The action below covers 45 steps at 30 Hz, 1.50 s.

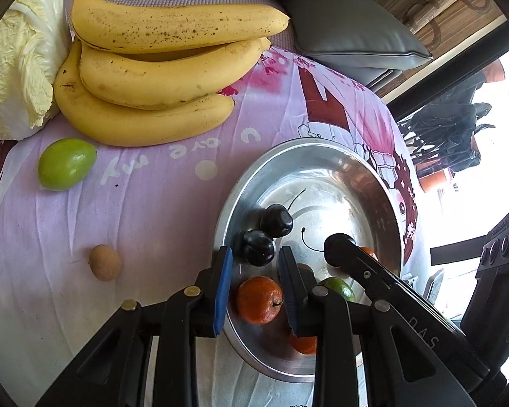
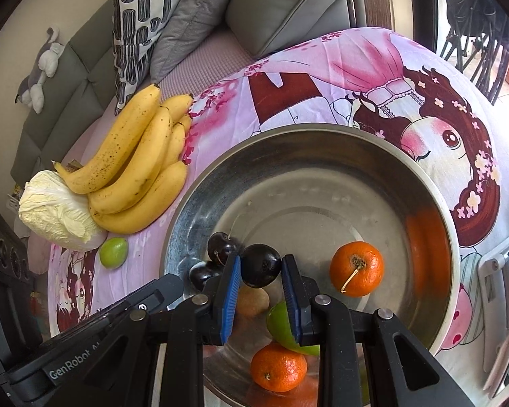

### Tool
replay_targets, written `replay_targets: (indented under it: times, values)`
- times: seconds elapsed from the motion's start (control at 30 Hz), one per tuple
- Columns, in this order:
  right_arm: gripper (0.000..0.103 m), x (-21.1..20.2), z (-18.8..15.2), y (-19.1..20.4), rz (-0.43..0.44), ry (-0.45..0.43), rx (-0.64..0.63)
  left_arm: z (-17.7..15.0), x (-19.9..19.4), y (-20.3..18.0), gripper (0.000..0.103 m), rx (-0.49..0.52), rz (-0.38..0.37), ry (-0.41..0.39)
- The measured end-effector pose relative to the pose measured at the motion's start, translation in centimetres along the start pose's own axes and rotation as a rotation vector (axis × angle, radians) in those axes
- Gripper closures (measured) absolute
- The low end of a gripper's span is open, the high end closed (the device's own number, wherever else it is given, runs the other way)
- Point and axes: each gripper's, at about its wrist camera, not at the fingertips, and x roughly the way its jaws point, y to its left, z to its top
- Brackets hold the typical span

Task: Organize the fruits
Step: 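Carry both dark plums into the steel bowl and open both tools, then withdraw both tools and move the right tool toward the brown round fruit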

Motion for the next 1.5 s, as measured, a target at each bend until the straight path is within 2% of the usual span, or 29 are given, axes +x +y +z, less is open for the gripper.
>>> replay_targets:
  times: [0.2,0.37,0.43,0.5,0.57,0.63,0.7,0.83,0.9,1.1,1.37,1.5]
  values:
    - [0.074,0.2,0.0,-0.2,-0.011,0.015,0.009,-0.3,-0.8,0.5,0.074,-0.007,0.007,0.011]
    - [0.074,0.1,0.1,0.0,-0.022,0.022,-0.002,-0.4,-1.9,2.1,0.072,-0.045,0.071,0.003]
    - [0.070,0.1,0.1,0.3,-0.025,0.026,-0.019,-0.4,-2.3,3.0,0.062,-0.064,0.116,-0.004]
    - [0.058,0.0,-0.1,0.8,-0.035,0.026,-0.040,-0.4,-2.7,3.9,0.056,-0.080,0.162,-0.014]
    - [0.053,-0.2,-0.3,1.5,-0.043,0.019,-0.065,-0.5,-2.9,4.9,0.052,-0.091,0.207,-0.021]
    - [0.047,-0.3,-0.6,2.3,-0.045,0.014,-0.095,-0.6,-3.0,5.9,0.039,-0.104,0.240,-0.021]
    - [0.035,-0.2,-0.9,3.1,-0.051,0.013,-0.124,-0.8,-3.2,6.8,0.032,-0.119,0.269,-0.031]
    - [0.030,0.3,-1.5,4.2,-0.055,0.030,-0.157,-1.0,-3.4,8.0,0.022,-0.131,0.313,-0.042]
    - [0.024,0.4,-1.7,4.6,-0.069,0.038,-0.165,-1.1,-3.4,8.5,0.021,-0.141,0.319,-0.040]
    - [0.017,0.3,-2.3,5.4,-0.100,0.051,-0.181,-1.6,-3.8,9.3,0.020,-0.142,0.324,-0.042]
    - [0.017,-0.8,-2.6,7.0,-0.119,0.065,-0.190,-1.6,-5.1,9.8,0.020,-0.148,0.281,-0.049]
    - [0.016,-0.8,-2.4,7.6,-0.101,0.049,-0.197,-1.6,-6.1,10.6,0.020,-0.158,0.272,-0.054]
